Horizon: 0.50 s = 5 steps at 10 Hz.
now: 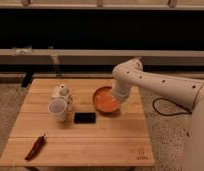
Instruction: Place the pepper on the white sponge
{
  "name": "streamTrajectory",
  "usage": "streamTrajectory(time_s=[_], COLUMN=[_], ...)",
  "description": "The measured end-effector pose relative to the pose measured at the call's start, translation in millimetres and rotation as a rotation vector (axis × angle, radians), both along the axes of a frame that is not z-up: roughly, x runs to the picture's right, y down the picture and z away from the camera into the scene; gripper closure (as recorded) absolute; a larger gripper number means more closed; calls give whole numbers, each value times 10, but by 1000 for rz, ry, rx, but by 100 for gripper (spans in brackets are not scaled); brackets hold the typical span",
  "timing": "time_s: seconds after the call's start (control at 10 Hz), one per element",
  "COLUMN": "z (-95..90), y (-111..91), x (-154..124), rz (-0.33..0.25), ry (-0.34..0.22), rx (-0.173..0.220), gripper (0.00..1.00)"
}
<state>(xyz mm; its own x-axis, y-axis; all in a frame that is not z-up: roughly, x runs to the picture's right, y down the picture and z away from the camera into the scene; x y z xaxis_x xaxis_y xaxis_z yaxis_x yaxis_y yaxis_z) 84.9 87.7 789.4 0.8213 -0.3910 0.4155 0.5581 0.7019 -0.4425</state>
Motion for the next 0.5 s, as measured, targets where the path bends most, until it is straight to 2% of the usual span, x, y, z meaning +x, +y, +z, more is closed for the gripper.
streamTrajectory(time_s=[0.2, 0.5], z=[-163, -594], y=[114, 504], x=[-136, -568], rz=[-34, -95], ry=[-36, -99], rx=[27, 55], gripper=[20, 20])
